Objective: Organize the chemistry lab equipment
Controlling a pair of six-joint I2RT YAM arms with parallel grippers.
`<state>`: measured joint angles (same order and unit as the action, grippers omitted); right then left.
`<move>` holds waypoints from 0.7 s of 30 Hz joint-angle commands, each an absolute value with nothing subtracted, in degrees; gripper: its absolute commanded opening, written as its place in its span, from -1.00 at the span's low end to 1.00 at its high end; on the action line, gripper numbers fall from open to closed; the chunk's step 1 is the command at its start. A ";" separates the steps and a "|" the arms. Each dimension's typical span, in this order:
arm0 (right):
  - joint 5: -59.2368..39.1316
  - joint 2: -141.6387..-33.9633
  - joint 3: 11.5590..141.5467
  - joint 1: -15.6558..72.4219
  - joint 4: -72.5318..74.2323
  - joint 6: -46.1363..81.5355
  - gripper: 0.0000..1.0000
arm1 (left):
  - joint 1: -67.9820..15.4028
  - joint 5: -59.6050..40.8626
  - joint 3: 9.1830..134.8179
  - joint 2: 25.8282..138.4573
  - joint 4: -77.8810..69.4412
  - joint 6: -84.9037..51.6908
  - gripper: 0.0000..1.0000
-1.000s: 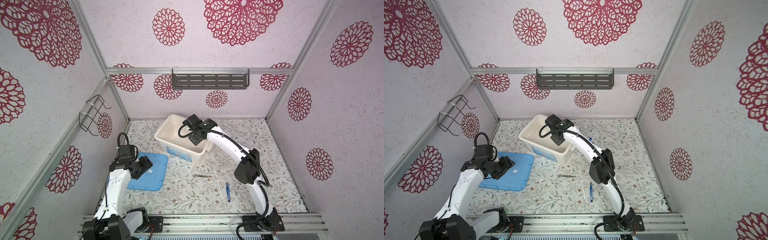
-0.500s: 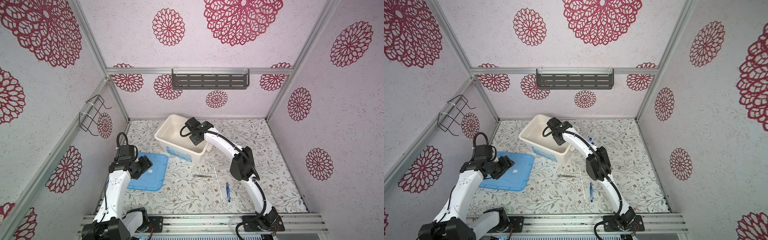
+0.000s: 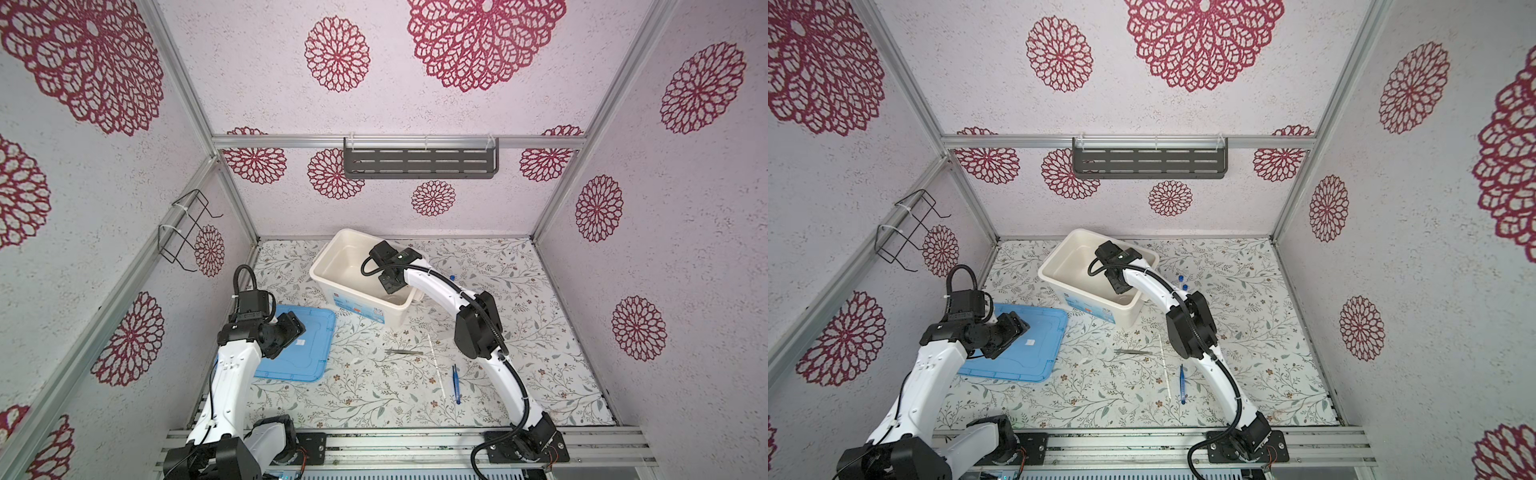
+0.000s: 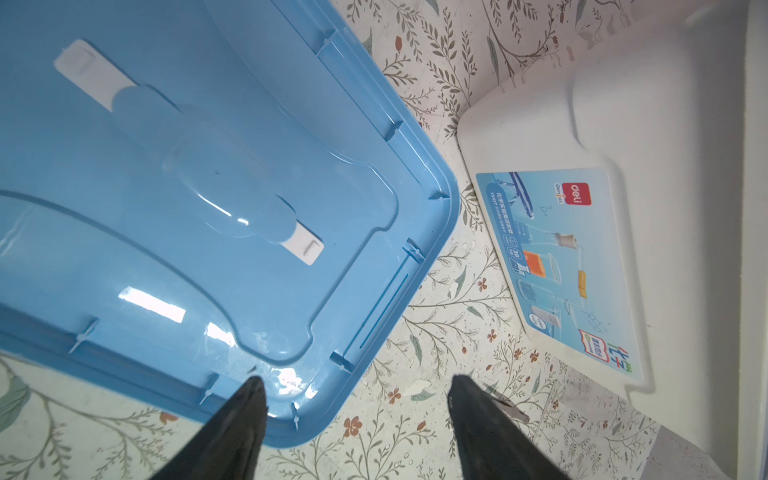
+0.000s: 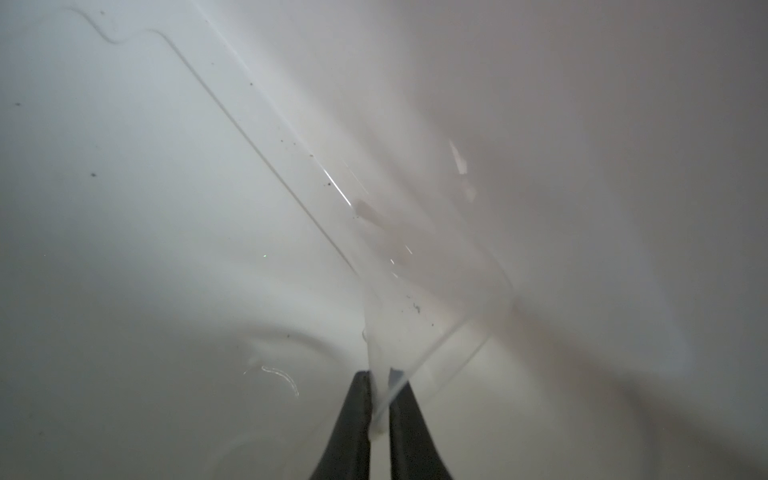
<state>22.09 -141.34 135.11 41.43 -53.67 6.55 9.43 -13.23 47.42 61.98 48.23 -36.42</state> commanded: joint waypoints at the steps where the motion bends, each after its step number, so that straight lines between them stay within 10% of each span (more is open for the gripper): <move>1: 20.36 -138.56 137.11 40.34 -54.01 5.67 -0.43 | 9.85 -13.52 46.66 60.64 47.38 -35.96 0.48; 21: 7.73 -103.67 118.63 42.95 -57.38 -1.98 -0.30 | 9.86 -14.72 47.82 57.30 48.43 -36.54 0.52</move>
<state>9.96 -110.15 123.85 41.85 -56.86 1.21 9.45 -14.92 47.05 57.80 48.34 -36.45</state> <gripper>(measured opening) 0.350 0.762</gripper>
